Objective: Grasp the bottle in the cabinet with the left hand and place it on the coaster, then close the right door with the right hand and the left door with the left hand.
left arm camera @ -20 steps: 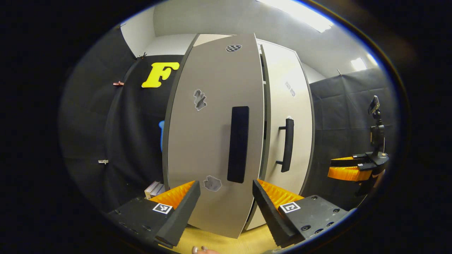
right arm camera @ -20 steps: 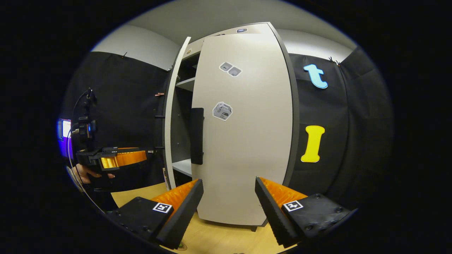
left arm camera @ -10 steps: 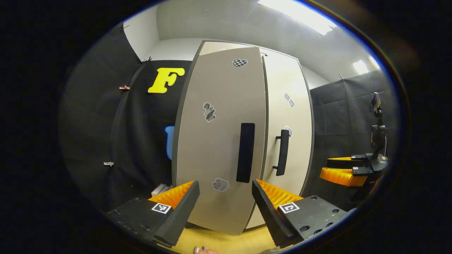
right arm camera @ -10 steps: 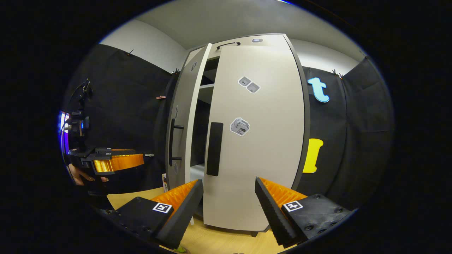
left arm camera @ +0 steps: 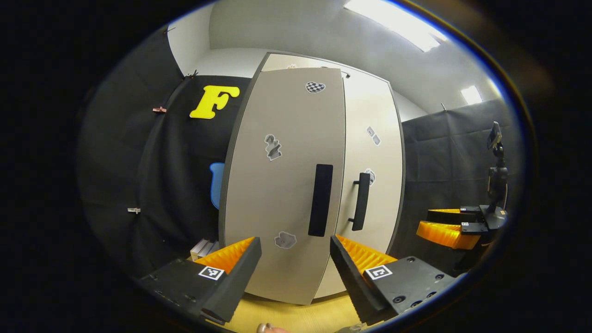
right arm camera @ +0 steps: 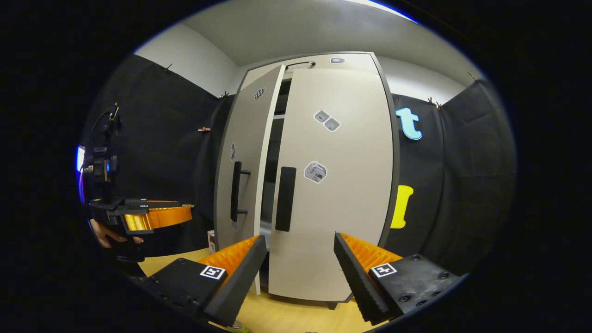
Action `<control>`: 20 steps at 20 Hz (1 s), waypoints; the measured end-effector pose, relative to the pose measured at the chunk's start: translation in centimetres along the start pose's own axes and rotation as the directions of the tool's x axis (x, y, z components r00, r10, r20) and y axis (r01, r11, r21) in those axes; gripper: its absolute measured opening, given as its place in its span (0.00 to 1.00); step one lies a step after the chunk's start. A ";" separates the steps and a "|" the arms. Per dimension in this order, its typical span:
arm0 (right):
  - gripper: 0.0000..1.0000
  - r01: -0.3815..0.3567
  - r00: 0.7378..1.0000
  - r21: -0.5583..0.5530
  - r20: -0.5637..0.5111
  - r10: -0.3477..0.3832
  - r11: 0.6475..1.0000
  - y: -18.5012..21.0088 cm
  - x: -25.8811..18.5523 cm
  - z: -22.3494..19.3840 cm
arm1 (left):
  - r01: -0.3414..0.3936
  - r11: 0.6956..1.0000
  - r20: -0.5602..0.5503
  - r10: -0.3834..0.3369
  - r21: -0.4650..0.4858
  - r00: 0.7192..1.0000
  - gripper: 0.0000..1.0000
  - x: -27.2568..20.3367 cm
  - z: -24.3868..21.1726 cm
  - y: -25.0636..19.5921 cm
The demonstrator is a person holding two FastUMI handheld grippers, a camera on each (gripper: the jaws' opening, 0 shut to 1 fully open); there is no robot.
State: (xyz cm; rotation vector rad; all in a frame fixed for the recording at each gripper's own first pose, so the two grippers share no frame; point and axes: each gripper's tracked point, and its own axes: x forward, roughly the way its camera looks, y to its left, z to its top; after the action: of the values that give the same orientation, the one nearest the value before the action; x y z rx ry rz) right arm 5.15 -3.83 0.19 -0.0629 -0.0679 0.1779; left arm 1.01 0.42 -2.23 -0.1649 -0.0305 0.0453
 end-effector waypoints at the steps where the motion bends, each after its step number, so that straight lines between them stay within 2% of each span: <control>1: 0.98 0.010 1.000 -0.003 0.002 -0.010 1.000 -0.2 -0.2 0.1 | 0.015 1.000 -0.008 -0.015 -0.013 1.000 0.95 0.1 -0.3 -0.3; 11: 0.98 0.025 1.000 0.010 -0.008 -0.025 1.000 -0.6 -0.9 -0.1 | 0.064 0.998 -0.033 -0.064 0.009 0.997 0.95 0.6 -0.9 -1.9; 20: 0.98 0.032 0.999 0.014 -0.019 -0.031 0.999 -1.2 -0.5 -0.6 | 0.064 0.996 -0.046 -0.062 0.058 0.997 0.95 1.0 -0.8 -2.4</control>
State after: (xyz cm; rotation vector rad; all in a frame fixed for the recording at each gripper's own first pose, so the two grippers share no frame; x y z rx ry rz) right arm 4.94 -5.15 -0.31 -0.0488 -0.0485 0.1464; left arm 2.14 -2.05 -2.64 -0.1055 0.0100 -0.0204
